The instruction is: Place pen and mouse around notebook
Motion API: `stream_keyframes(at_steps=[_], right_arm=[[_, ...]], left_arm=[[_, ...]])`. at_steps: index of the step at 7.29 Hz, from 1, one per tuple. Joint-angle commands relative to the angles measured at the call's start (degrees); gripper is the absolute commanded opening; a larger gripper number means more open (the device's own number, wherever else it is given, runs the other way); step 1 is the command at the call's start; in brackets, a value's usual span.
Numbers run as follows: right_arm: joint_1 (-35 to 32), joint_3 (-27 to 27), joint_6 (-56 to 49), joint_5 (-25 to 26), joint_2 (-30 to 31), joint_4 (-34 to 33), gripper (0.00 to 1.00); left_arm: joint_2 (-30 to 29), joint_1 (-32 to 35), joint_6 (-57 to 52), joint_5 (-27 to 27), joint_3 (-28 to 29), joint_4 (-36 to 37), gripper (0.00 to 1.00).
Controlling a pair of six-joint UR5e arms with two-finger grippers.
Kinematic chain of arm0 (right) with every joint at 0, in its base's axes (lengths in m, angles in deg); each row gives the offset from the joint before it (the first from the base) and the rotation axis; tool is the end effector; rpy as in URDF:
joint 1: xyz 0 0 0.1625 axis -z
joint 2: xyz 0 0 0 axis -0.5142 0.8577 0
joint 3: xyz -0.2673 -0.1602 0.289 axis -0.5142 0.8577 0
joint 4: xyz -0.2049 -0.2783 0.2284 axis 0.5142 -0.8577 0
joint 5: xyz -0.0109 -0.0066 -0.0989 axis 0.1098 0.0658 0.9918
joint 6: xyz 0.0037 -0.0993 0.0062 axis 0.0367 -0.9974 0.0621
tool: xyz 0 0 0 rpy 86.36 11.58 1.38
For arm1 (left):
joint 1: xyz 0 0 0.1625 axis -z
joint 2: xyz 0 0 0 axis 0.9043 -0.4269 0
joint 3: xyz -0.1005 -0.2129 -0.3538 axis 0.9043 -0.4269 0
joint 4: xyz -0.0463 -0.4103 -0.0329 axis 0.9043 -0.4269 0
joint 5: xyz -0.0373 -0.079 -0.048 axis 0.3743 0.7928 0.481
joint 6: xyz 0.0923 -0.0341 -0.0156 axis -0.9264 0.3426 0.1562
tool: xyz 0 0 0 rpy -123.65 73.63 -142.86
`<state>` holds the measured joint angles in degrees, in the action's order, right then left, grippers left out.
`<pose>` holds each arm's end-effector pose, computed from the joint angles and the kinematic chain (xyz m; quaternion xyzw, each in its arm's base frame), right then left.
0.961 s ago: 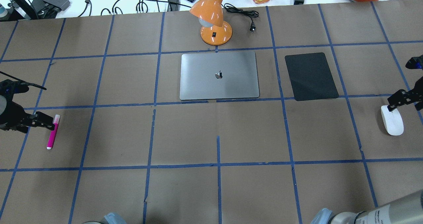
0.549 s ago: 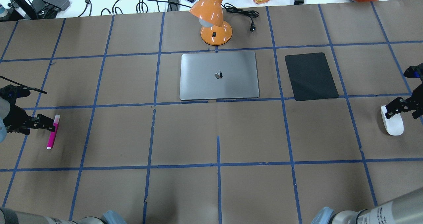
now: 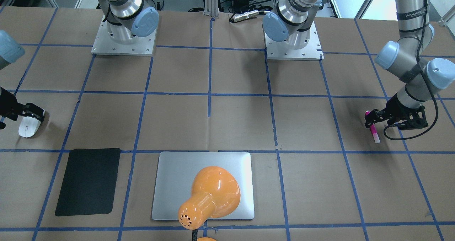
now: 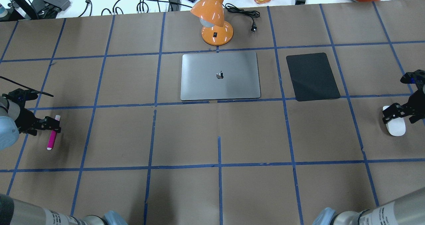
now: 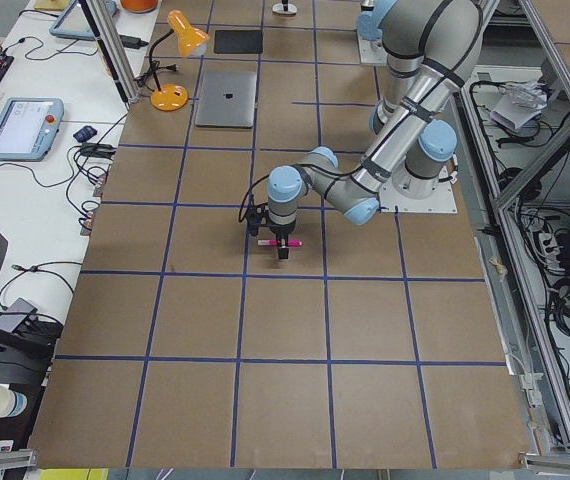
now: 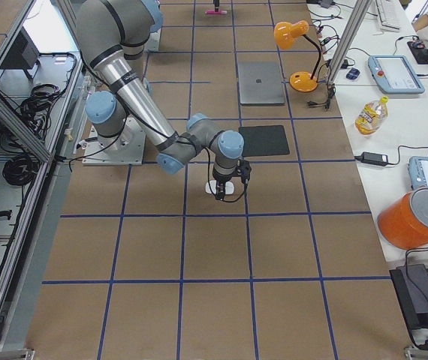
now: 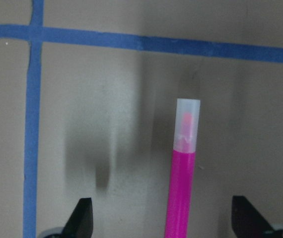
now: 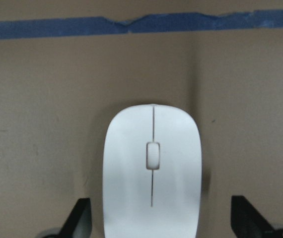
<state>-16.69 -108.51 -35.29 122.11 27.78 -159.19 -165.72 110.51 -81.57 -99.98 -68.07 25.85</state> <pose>-0.2491 -0.4630 0.1791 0.0157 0.9988 0.0452 0.0040 0.2523 -0.4512 0.1694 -0.0483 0.9988 -0.0069 0.0029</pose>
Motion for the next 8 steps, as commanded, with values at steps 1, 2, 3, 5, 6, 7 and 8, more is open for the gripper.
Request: stream_keyframes(at_steps=[1,2,3,5,6,7,8], right_arm=[[0.00,-0.45,0.03,0.00,-0.83,-0.46,0.99],[0.00,-0.45,-0.05,0.09,-1.02,-0.46,0.97],[-0.09,-0.36,-0.06,0.09,-1.02,-0.46,0.97],[0.00,-0.45,-0.06,0.09,-1.02,-0.46,0.77],[0.00,-0.45,-0.06,0.09,-1.02,-0.46,0.65],[0.00,-0.45,-0.06,0.09,-1.02,-0.46,0.59],[-0.09,-0.36,-0.06,0.09,-0.84,-0.46,0.59]], left_arm=[[-0.77,0.45,1.06,0.06,-0.01,0.48,0.73],[-0.68,0.45,1.07,-0.02,-0.01,0.48,0.65],[-0.68,0.45,1.07,0.06,-0.01,0.48,0.44],[-0.16,0.53,0.98,0.06,-0.01,0.40,0.06],[0.28,0.71,0.98,-0.11,-0.01,-0.21,0.00],[0.64,0.80,0.89,-0.37,-0.01,-0.48,0.00],[1.60,0.89,0.80,-0.38,0.08,-0.66,0.00]])
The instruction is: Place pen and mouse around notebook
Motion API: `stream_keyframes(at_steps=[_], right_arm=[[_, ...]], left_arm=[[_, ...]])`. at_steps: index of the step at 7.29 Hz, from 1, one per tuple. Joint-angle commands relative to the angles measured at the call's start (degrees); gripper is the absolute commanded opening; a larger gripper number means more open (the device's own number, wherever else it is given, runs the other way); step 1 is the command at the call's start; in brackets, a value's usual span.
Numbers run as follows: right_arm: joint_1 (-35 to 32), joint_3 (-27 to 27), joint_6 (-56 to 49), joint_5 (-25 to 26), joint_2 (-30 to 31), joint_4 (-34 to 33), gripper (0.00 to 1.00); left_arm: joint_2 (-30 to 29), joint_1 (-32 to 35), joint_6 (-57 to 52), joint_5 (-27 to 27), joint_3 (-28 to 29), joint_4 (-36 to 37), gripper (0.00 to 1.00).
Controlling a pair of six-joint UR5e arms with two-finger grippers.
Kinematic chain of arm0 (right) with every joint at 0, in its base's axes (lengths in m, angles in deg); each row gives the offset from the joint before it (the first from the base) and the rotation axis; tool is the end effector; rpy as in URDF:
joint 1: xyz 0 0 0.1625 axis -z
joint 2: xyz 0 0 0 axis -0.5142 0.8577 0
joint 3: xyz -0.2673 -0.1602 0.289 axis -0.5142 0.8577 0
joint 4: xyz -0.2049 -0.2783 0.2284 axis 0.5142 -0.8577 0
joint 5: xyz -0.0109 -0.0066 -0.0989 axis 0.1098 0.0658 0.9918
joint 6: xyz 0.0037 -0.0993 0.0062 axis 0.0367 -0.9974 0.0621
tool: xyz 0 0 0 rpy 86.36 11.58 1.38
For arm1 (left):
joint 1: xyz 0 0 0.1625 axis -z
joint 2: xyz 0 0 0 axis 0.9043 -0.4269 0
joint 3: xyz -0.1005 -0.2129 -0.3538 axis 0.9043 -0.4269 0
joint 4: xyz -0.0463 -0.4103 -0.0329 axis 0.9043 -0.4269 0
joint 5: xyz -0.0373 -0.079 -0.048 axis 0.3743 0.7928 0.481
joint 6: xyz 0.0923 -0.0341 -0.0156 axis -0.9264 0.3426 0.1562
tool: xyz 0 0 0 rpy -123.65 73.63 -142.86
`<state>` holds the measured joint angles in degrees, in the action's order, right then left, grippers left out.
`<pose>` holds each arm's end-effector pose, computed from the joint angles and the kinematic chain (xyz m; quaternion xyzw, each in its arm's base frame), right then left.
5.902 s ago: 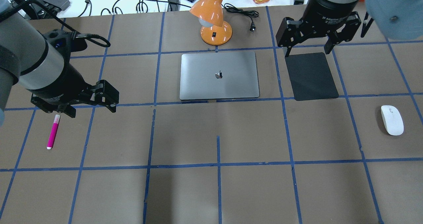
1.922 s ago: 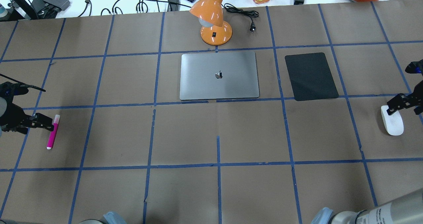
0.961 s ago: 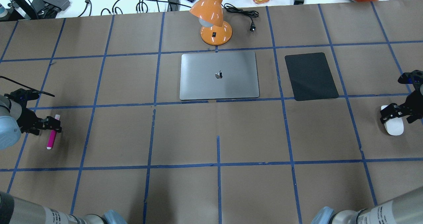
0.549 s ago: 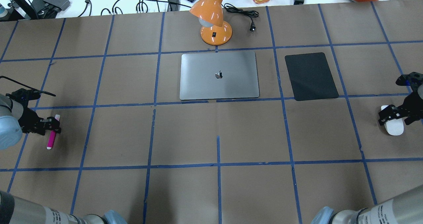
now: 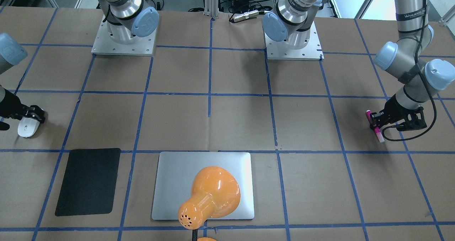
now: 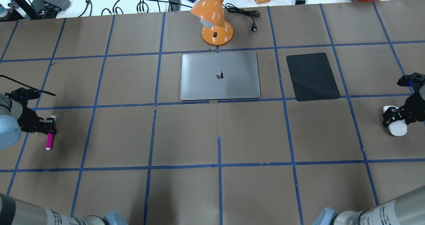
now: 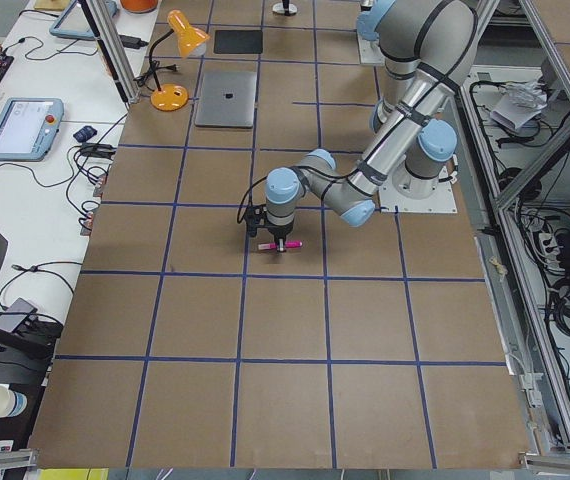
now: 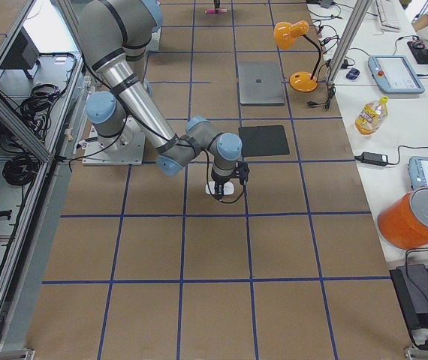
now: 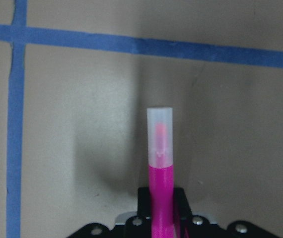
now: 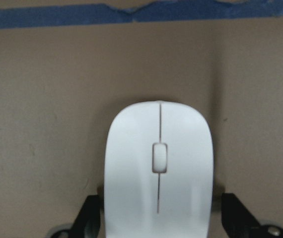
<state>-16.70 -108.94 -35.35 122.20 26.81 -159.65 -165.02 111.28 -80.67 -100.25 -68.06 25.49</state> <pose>-0.2479 -0.4616 0.1685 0.0148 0.9985 0.0518 0.0089 0.2461 -0.4538 0.1749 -0.0494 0.9987 -0.0078 0.0065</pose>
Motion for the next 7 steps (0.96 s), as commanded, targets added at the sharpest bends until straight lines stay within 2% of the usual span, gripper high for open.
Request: stream_keyframes(at_steps=[1,2,4,7], right_arm=[[-0.42,0.76,0.17,0.00,0.83,0.18,0.59],[-1.04,0.94,0.44,-0.17,1.36,0.00,0.59],[-6.29,5.32,1.14,-0.53,1.37,1.74,0.60],[-18.32,9.02,8.41,-2.55,1.37,3.41,0.60]], left_arm=[[1.95,0.21,0.25,-0.19,0.51,-0.30,0.00],[3.27,0.38,3.30,-1.41,1.30,-2.82,0.00],[5.38,6.06,16.45,-1.95,3.14,-8.89,0.00],[6.44,13.72,33.18,-1.60,2.80,-9.26,0.00]])
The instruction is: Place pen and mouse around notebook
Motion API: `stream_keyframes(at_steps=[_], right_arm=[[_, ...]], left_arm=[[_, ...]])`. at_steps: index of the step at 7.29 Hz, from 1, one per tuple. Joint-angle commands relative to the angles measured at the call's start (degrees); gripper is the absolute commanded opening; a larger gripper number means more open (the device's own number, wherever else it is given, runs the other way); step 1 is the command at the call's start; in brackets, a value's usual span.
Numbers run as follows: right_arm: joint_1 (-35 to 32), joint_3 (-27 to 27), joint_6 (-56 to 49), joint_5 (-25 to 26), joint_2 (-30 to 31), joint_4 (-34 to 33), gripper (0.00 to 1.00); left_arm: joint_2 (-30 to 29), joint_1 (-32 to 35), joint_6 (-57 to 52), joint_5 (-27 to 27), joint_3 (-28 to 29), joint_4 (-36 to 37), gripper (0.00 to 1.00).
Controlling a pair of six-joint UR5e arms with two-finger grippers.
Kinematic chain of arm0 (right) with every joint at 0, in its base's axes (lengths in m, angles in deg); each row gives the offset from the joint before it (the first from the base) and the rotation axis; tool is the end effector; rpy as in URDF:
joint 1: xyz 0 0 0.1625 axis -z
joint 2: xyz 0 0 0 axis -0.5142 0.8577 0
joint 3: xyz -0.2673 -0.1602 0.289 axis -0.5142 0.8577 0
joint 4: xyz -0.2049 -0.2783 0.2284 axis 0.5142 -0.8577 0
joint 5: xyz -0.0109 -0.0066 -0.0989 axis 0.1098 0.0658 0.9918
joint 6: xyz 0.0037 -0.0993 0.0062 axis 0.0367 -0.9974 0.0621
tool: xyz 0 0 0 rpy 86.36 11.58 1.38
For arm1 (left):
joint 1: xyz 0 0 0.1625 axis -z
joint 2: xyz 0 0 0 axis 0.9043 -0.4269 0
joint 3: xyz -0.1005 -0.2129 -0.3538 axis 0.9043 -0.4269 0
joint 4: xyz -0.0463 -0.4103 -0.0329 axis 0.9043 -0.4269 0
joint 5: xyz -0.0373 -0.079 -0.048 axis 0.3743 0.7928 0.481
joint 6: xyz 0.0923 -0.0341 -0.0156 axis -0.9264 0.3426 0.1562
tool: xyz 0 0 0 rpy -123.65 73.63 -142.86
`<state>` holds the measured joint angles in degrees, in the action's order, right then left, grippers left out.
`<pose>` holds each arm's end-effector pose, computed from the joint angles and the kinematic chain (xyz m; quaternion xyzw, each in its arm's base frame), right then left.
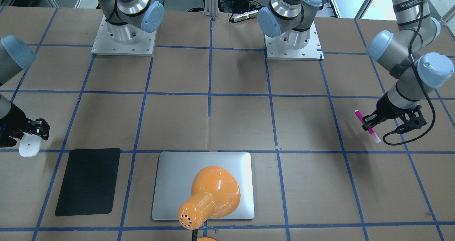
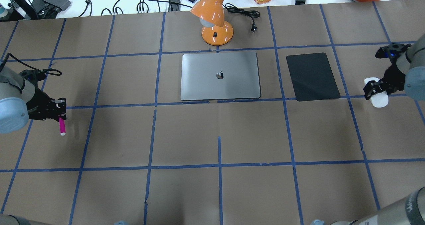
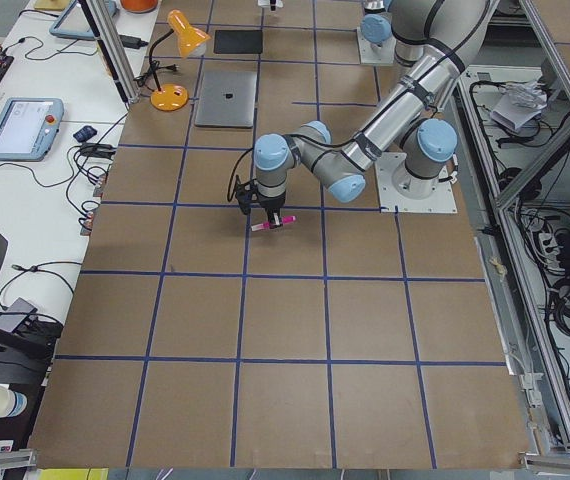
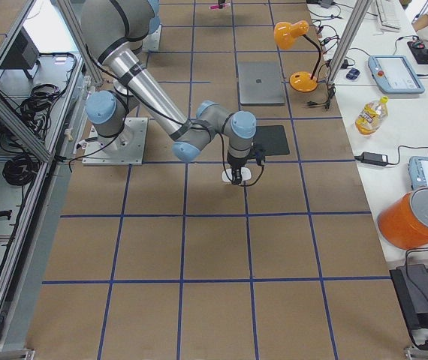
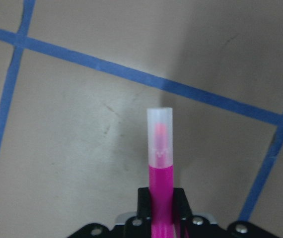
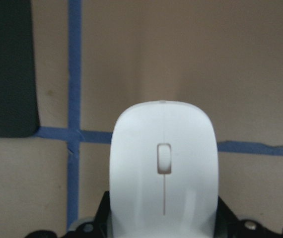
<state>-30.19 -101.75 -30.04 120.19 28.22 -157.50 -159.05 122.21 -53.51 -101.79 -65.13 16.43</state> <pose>-0.1502 -0.5445 0.2263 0.0551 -0.9984 0.0044 0.0147 0.1575 -0.4901 0.2306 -0.1900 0.9817 -0.0032 0.0156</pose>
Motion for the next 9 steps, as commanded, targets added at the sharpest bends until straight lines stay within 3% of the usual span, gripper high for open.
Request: stream_keyframes(at_steps=[1,4,9], right_arm=[[-9.05,3.23,7.56,-2.45,-0.74,1.18,0.60],[-13.04,9.21,15.49,-5.19,-7.85,1.27,0.61],[-13.93,9.40,19.65,-5.46,-9.80,1.18,0.61]], left_arm=[[1.26,4.20,10.92,0.47,-0.22,-0.20,0.00],[3.11,15.15,30.84,1.26,0.22,-0.64,0.00],[1.98,34.24,68.47,1.18,0.31,2.85,0.00]])
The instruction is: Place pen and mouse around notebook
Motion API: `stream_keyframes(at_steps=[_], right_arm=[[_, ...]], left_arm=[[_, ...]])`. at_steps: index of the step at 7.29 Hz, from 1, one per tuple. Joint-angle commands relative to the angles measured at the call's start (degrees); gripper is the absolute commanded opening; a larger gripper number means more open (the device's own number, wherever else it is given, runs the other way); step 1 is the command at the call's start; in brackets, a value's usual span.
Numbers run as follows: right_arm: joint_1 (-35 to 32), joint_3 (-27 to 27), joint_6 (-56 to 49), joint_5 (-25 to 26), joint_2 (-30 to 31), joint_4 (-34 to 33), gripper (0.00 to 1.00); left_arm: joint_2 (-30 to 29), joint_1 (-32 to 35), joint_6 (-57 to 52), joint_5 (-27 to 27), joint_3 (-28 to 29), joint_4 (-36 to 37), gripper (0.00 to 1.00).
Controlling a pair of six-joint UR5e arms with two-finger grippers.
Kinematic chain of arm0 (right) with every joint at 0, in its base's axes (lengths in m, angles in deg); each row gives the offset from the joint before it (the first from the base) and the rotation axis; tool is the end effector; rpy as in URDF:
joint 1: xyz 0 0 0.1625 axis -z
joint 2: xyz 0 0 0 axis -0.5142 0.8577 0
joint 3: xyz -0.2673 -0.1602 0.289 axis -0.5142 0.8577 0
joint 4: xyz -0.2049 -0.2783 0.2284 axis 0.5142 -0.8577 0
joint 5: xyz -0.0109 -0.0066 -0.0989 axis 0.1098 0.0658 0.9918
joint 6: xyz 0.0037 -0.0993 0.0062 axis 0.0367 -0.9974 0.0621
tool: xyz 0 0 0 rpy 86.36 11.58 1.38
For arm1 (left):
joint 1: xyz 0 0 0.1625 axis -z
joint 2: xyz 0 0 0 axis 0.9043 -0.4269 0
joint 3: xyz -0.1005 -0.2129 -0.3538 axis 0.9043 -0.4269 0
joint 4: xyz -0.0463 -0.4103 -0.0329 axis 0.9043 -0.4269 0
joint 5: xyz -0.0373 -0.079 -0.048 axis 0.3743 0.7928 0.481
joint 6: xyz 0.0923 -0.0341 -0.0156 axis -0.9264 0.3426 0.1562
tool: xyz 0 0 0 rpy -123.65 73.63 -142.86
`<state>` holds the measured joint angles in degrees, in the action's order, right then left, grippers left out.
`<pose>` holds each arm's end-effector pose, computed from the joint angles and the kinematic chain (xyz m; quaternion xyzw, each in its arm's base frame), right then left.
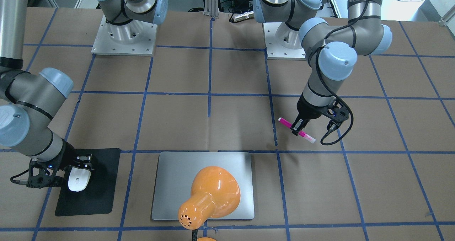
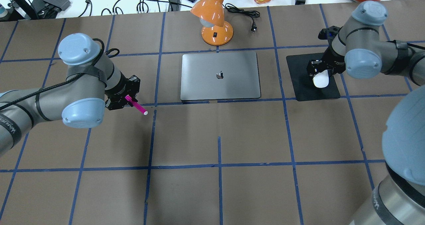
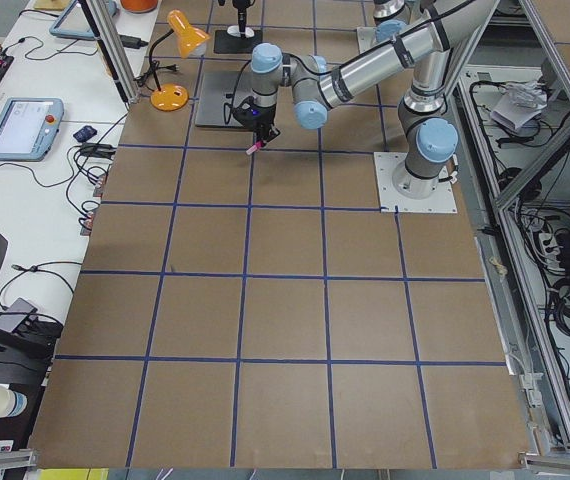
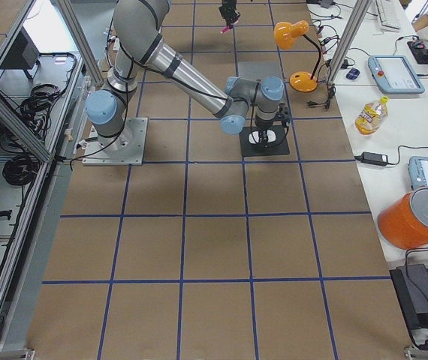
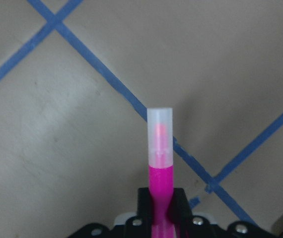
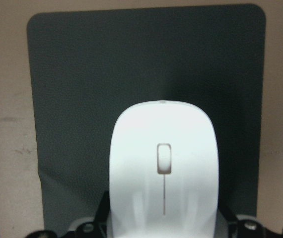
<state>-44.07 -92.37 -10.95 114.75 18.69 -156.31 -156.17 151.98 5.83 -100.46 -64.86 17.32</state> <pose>-0.0221 -0.6267 0.1950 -0.0098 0.9993 -0.0098 0.0360 -0.1090 -0.5027 0.2591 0.4338 -0.8999 0.0411 0.0156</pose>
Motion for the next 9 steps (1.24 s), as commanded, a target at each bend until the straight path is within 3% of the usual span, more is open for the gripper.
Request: stream_keyframes(at_steps=[1,4,7,9], right_arm=[[-0.05,-0.06,0.56,-0.02,-0.71,0.00,0.63],[-0.05,-0.41,0.38,-0.02,-0.72,-0.18,0.80],[0.04,0.38,0.65,0.33,1.12,0.52,0.80],[0.04,3.00,0.65,0.85,6.11,9.87,0.80]], left_arm=[[-1.35,7.11,15.73,0.11,0.03,4.42,0.00],[-3.11,15.46,31.66,0.02,0.12,4.45,0.00],[-8.63,21.00,44.86,0.20,5.64,4.63,0.00],[-12.94,22.86,50.91,0.20,10.30,4.54,0.00]])
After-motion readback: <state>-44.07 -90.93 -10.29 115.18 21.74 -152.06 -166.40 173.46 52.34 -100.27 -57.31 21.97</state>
